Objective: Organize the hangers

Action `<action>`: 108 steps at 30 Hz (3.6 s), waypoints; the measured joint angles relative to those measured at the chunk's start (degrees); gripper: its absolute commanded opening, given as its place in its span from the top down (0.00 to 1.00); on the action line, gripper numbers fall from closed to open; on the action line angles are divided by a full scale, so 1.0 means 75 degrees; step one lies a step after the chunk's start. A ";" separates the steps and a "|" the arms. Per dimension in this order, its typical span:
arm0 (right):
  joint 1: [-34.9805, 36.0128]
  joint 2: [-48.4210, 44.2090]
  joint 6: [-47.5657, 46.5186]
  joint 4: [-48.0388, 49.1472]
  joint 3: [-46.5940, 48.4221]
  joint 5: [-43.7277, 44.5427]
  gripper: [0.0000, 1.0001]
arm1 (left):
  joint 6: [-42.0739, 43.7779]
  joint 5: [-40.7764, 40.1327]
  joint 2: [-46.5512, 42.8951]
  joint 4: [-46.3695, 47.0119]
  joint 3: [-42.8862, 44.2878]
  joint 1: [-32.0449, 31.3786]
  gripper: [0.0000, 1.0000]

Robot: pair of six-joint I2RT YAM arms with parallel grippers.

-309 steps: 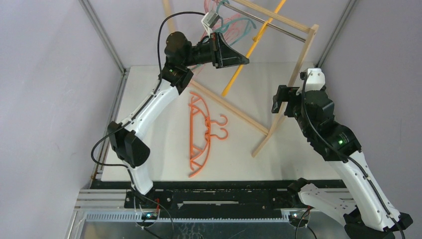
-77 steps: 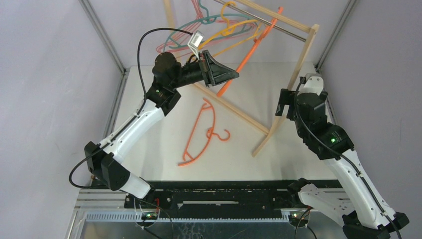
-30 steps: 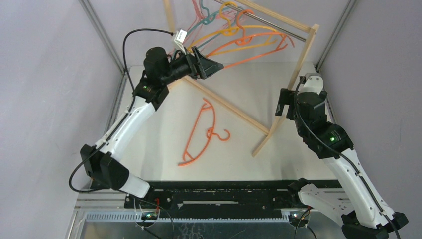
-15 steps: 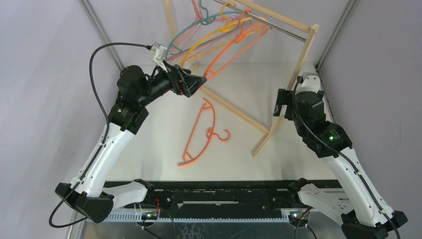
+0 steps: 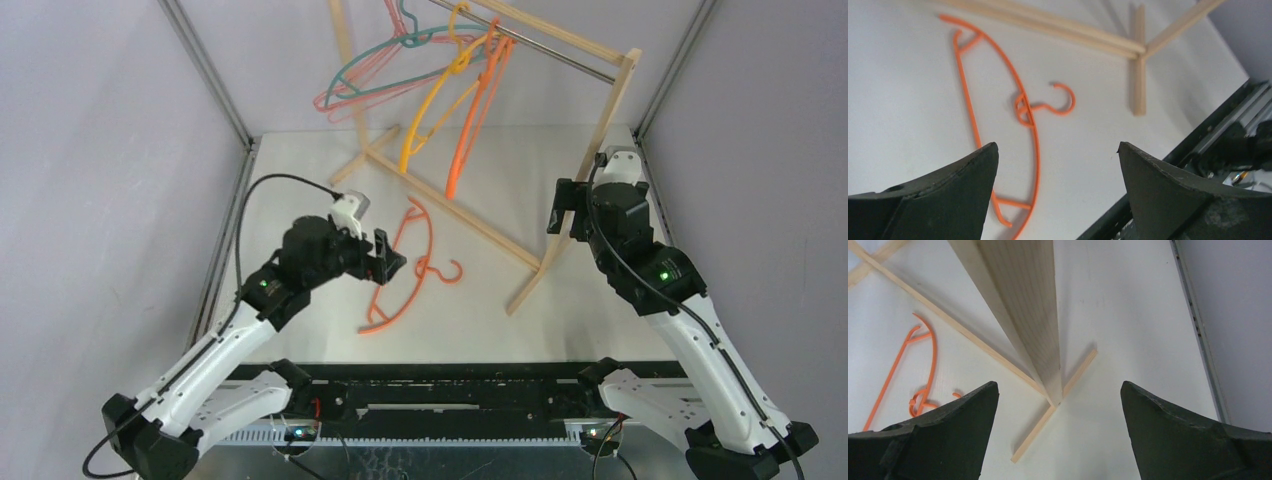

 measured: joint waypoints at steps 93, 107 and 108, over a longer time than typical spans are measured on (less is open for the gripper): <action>-0.0414 -0.0326 0.0073 0.0052 -0.0525 0.0527 0.00 | 0.1708 0.0694 0.3436 -0.1883 0.3442 -0.1644 0.80; -0.0458 -0.0312 0.0207 0.0038 -0.0536 0.0367 0.00 | 0.1335 0.0271 0.3392 -0.1784 0.1649 -0.2396 0.48; -0.0458 -0.0312 0.0221 0.0035 -0.0551 0.0332 0.00 | 0.1271 0.0224 0.3392 -0.1734 0.1559 -0.2550 0.47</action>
